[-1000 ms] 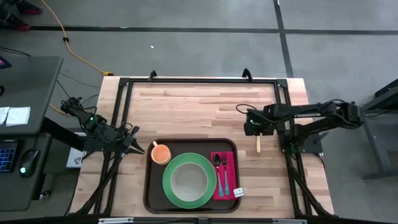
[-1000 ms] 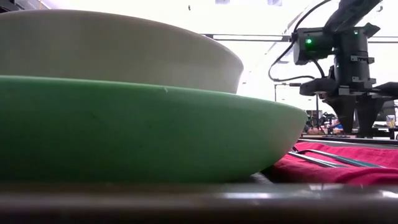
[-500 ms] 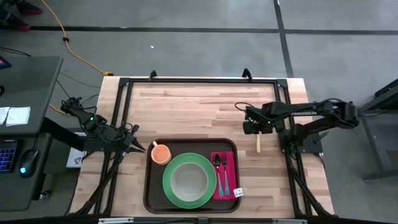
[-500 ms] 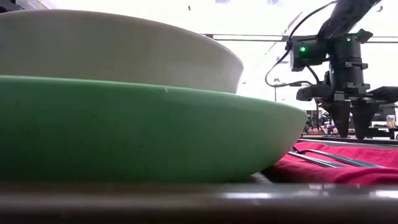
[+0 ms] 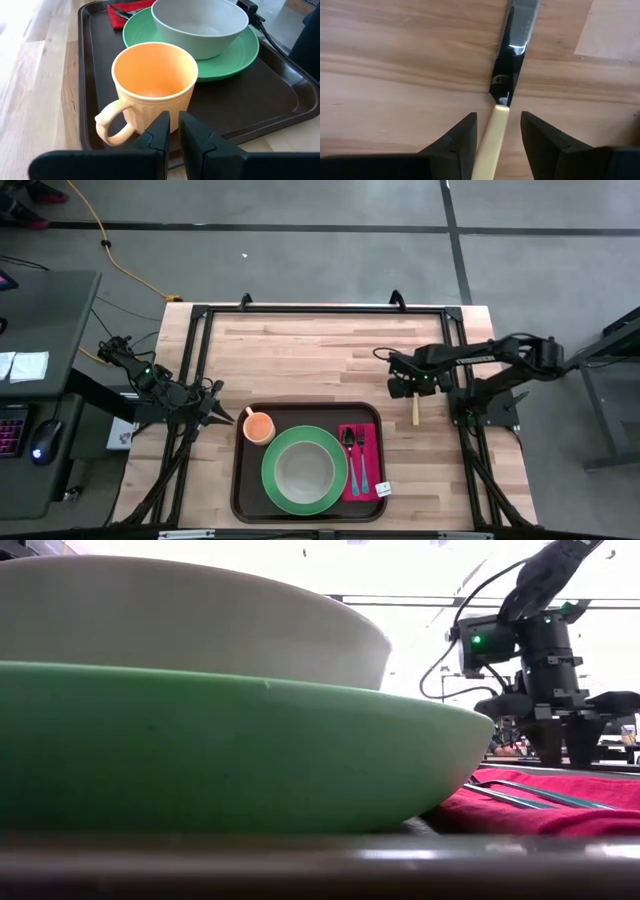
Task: Set up tray
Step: Put the knife on the top of the table napkin to the right of the blue fork on the brown serving tray
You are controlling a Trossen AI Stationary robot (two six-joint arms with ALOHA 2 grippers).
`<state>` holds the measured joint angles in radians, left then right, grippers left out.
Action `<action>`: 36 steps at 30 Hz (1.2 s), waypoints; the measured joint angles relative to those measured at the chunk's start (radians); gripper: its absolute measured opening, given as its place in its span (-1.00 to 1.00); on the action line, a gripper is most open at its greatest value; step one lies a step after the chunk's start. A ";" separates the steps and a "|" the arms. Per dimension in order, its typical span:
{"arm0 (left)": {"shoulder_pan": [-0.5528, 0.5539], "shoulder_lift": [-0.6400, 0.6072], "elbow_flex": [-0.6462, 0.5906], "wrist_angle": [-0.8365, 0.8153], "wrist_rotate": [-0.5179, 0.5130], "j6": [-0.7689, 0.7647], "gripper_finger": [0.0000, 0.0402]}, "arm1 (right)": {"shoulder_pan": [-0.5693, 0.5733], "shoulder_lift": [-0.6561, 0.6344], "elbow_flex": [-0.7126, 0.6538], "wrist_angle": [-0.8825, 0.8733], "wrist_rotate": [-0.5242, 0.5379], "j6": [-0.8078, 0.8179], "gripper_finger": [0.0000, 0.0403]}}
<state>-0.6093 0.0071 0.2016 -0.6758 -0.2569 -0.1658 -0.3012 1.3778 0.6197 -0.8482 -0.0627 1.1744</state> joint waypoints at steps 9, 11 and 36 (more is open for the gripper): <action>0.000 0.000 0.000 0.000 0.000 0.000 -0.64 | 0.000 0.055 0.004 0.001 0.010 -0.024 -0.35; 0.000 0.000 0.000 0.000 0.000 0.000 -0.64 | 0.000 0.059 0.005 0.002 0.011 -0.029 -0.35; 0.000 0.000 0.000 -0.008 0.000 0.003 -0.64 | 0.000 0.061 0.000 0.024 0.017 -0.019 -0.68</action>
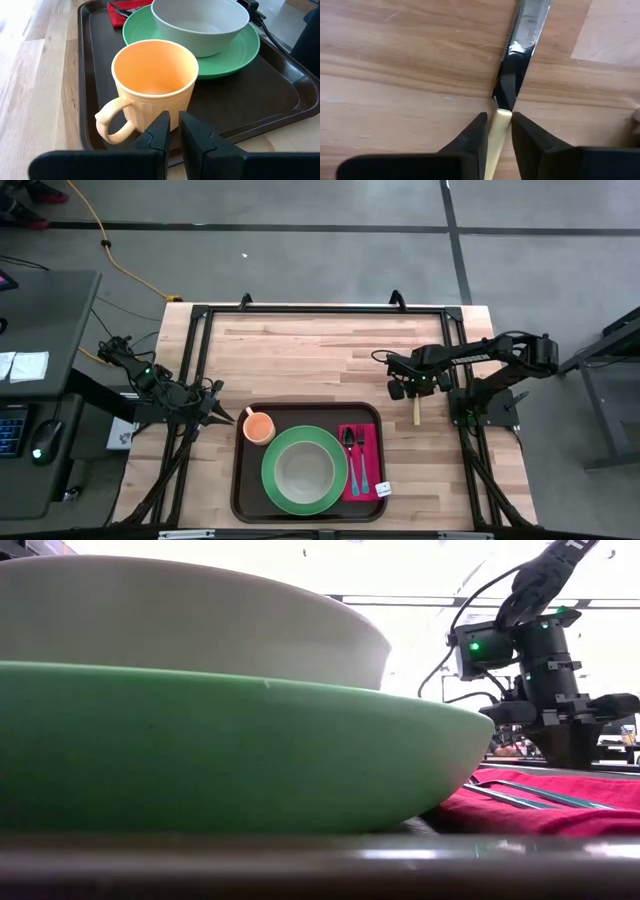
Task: Set up tray
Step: Put the knife on the top of the table napkin to the right of the blue fork on the brown serving tray
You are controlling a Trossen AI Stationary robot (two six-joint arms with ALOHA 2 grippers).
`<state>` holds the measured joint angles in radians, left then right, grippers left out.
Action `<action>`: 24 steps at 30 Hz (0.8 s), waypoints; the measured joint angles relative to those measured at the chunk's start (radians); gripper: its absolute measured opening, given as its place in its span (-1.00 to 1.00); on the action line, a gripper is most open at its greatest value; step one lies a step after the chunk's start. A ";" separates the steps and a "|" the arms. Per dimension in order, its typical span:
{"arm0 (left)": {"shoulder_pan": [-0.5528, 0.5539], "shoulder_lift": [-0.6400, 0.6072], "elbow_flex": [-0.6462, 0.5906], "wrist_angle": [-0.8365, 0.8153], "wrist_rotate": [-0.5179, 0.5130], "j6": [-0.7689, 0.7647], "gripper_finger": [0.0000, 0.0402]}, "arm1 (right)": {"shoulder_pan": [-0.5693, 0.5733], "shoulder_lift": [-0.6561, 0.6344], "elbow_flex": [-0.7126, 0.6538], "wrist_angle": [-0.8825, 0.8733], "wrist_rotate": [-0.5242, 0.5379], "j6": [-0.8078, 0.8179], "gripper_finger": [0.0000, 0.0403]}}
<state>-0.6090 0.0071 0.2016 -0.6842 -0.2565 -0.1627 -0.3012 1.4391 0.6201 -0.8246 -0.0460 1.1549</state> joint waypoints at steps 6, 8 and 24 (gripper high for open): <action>0.000 0.000 0.000 0.000 0.000 0.000 -0.64 | 0.000 0.001 -0.001 -0.001 0.004 0.000 -0.80; 0.000 0.000 0.000 0.000 0.000 0.000 -0.64 | 0.000 0.001 -0.001 -0.001 0.005 0.000 -0.84; 0.000 0.000 0.000 0.000 0.002 0.000 -0.64 | 0.000 0.001 0.000 -0.008 0.004 0.000 -0.87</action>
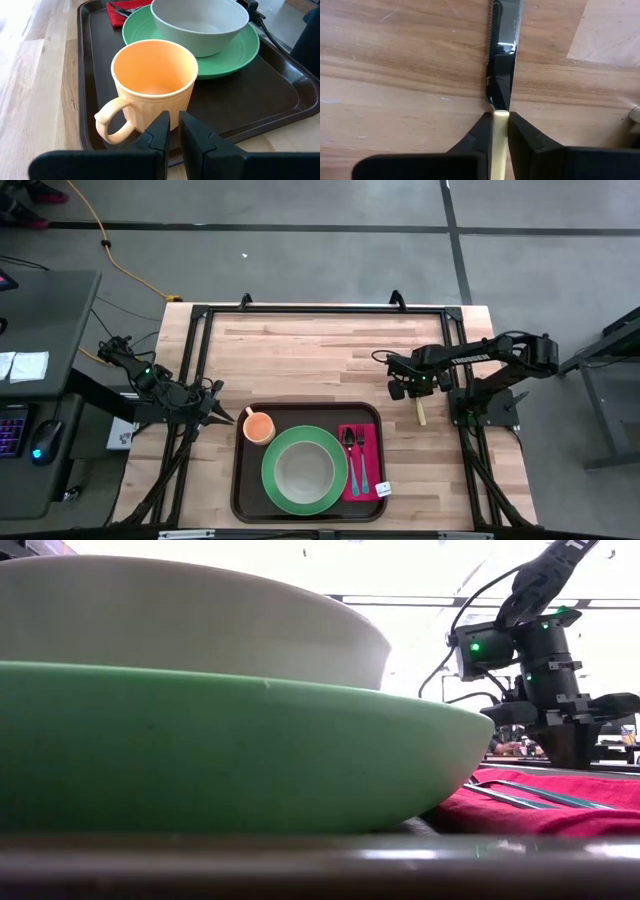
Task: Set up tray
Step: Put the knife on the top of the table napkin to the right of the blue fork on the brown serving tray
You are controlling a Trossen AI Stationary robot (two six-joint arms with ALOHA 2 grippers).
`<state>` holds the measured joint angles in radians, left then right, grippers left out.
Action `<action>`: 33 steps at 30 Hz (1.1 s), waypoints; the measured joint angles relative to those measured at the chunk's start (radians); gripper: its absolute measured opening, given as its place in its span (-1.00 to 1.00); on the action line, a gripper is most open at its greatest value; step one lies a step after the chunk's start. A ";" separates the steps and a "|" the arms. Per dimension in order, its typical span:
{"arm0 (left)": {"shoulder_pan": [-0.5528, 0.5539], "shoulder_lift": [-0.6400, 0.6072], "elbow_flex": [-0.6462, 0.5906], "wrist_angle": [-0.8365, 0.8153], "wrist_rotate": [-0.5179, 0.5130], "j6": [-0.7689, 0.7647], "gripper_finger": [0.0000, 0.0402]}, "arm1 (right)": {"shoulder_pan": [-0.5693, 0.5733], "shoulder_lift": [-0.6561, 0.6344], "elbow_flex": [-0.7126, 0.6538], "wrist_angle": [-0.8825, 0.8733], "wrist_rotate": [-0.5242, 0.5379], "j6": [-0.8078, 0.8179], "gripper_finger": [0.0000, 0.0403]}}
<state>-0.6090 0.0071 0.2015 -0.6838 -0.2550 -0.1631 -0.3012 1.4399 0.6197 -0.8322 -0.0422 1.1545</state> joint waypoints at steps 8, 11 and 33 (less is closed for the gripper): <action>0.000 0.000 0.000 0.000 0.002 0.000 -0.64 | 0.000 0.000 0.000 -0.001 -0.011 -0.003 -0.84; 0.000 0.000 0.000 0.000 0.002 0.000 -0.64 | 0.000 0.000 0.000 -0.002 -0.021 -0.003 -0.84; 0.000 0.000 0.000 0.000 -0.002 0.000 -0.64 | 0.014 -0.024 -0.003 -0.004 -0.037 0.025 -0.87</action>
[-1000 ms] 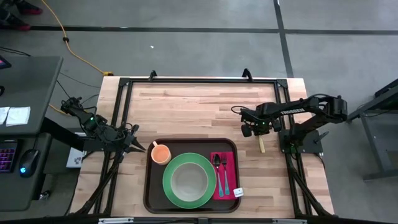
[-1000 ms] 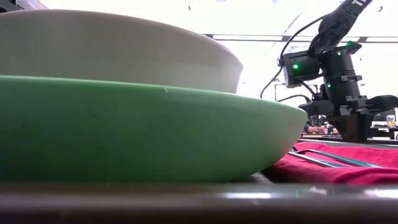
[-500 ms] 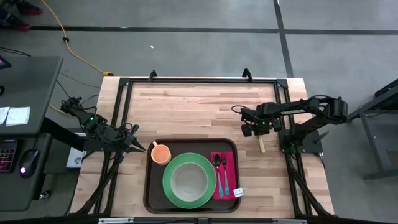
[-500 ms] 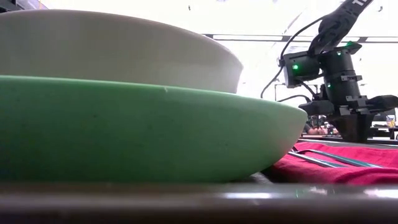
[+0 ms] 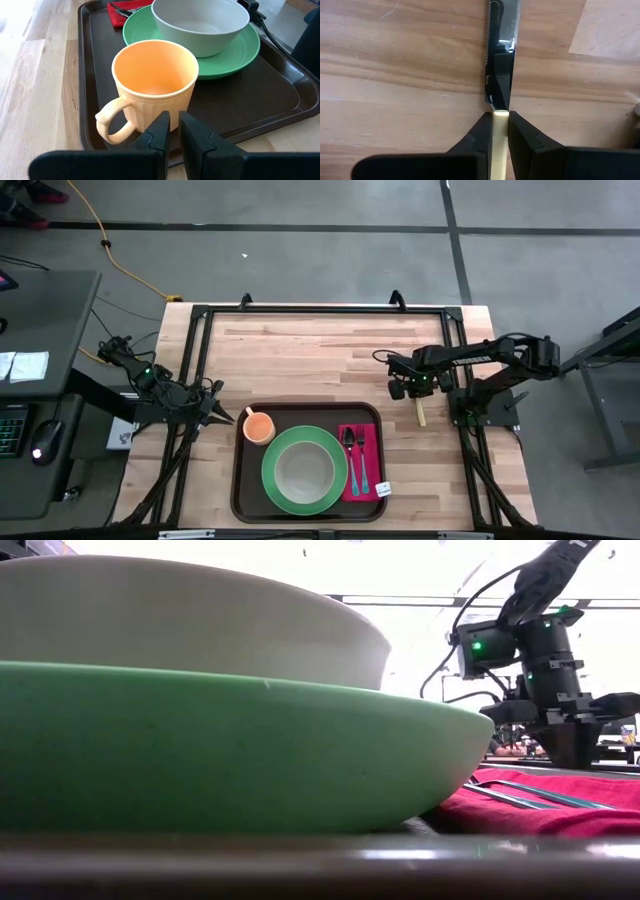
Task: Set up tray
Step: Put the knife on the top of the table napkin to the right of the blue fork on the brown serving tray
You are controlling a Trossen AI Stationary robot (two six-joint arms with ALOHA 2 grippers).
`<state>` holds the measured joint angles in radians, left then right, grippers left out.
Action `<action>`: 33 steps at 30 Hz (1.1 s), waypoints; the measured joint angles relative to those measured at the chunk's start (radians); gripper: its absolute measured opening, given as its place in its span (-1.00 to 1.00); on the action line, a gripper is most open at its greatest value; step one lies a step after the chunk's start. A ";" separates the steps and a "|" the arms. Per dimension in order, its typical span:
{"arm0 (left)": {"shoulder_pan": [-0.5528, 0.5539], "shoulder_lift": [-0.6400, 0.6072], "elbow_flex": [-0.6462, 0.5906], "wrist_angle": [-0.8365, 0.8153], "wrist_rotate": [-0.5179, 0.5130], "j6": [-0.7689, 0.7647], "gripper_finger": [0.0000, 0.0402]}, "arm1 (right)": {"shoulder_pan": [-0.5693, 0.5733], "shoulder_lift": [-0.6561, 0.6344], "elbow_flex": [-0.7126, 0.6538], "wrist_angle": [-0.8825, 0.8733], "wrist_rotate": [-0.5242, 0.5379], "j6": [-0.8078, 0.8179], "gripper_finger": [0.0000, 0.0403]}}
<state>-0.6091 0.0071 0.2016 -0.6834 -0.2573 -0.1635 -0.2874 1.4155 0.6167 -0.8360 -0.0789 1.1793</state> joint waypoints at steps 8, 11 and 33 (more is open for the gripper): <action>0.000 0.000 0.000 0.000 0.000 0.000 -0.64 | 0.059 -0.001 0.001 0.001 -0.003 0.051 -0.85; 0.000 0.000 0.000 0.000 0.000 0.000 -0.64 | 0.078 -0.002 0.001 0.001 -0.004 0.067 -0.87; 0.000 0.000 0.000 0.001 0.001 -0.003 -0.64 | 0.125 -0.025 0.003 -0.042 -0.016 0.123 -0.85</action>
<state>-0.6094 0.0069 0.2013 -0.6828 -0.2564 -0.1661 -0.1623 1.3909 0.6193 -0.8781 -0.0945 1.3018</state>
